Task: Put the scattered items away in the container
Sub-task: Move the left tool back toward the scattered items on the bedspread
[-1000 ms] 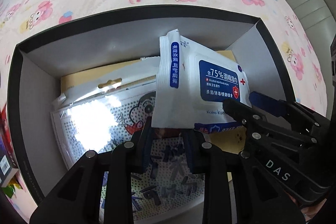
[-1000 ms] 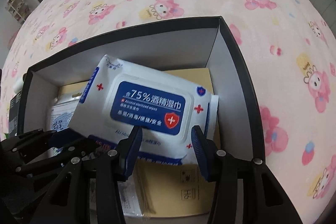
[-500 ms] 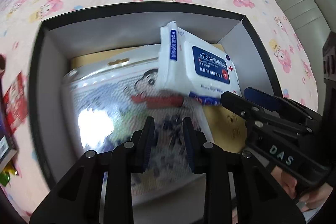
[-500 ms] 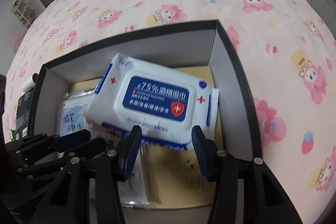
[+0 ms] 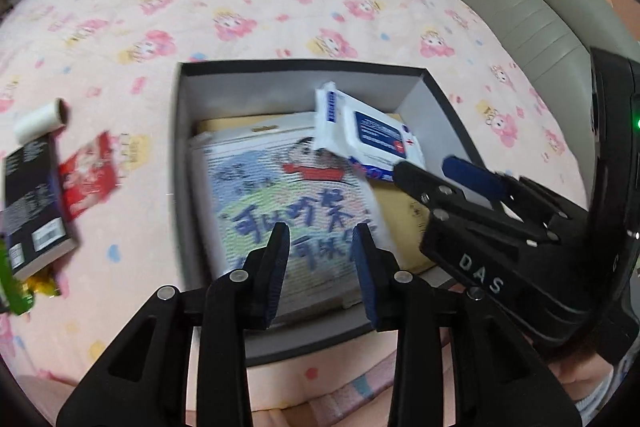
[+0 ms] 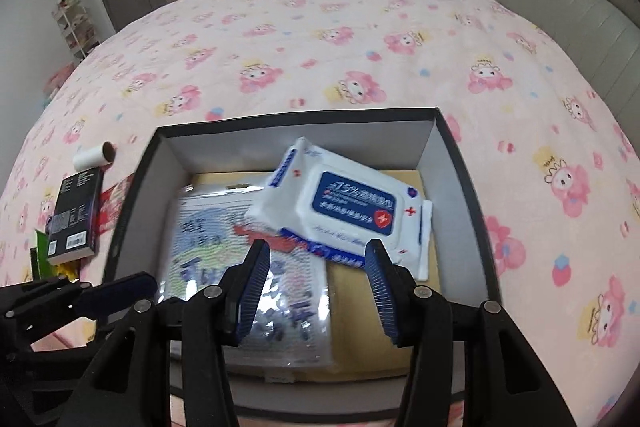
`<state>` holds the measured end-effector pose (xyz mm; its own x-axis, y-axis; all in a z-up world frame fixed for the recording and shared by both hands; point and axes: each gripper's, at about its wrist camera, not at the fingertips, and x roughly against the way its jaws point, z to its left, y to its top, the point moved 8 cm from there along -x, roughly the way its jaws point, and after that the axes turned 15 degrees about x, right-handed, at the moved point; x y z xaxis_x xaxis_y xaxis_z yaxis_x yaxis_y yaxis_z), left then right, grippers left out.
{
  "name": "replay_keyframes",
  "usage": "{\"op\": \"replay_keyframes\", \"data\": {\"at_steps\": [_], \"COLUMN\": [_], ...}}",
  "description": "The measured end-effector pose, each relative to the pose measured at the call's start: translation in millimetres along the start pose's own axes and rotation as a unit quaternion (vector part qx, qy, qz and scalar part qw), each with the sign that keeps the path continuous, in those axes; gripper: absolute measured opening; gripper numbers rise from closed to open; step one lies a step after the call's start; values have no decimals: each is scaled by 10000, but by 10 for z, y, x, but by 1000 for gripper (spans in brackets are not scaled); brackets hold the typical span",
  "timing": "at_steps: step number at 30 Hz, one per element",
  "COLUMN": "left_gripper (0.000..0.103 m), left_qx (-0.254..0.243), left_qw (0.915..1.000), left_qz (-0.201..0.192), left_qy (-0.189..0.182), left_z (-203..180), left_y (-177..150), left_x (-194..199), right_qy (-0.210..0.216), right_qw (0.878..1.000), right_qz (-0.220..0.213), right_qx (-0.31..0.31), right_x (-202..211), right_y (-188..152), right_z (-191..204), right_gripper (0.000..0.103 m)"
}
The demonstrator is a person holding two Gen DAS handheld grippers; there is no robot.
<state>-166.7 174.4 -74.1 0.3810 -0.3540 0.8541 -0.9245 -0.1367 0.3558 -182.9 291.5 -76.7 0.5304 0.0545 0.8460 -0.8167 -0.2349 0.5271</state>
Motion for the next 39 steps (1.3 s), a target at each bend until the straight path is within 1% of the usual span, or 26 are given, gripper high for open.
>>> {"op": "replay_keyframes", "data": {"at_steps": [7, 9, 12, 16, 20, 25, 30, 36, 39], "left_gripper": [33, 33, 33, 32, 33, 33, 33, 32, 33], "left_qx": [-47, 4, -11, 69, 226, 343, 575, 831, 955], "left_qw": [9996, 9996, 9995, 9992, 9979, 9960, 9945, 9924, 9911], "left_qz": [-286, -277, -316, -380, -586, -758, -809, -834, -844], "left_qy": [61, -32, -76, 72, 142, 329, 349, 371, 381], "left_z": [235, 326, 496, 783, 1083, 1398, 1688, 2031, 2199], "left_y": [-149, -193, -262, -348, -387, -447, -465, -430, -408], "left_x": [422, 517, 655, 820, 1070, 1267, 1314, 1342, 1354], "right_qy": [73, 155, 292, 397, 548, 687, 737, 673, 718], "right_qw": [9996, 9993, 9990, 9980, 9953, 9924, 9901, 9879, 9867], "right_qz": [-171, -235, -279, -385, -586, -644, -598, -566, -549], "right_qx": [220, 234, 209, 317, 543, 791, 1034, 1274, 1350], "right_x": [261, 332, 427, 521, 611, 656, 616, 543, 488], "right_y": [-153, -172, -196, -168, -87, -30, 3, 76, 126], "right_z": [365, 484, 677, 979, 1355, 1750, 2079, 2362, 2511], "right_gripper": [46, 46, 46, 46, 46, 46, 46, 46, 46]}}
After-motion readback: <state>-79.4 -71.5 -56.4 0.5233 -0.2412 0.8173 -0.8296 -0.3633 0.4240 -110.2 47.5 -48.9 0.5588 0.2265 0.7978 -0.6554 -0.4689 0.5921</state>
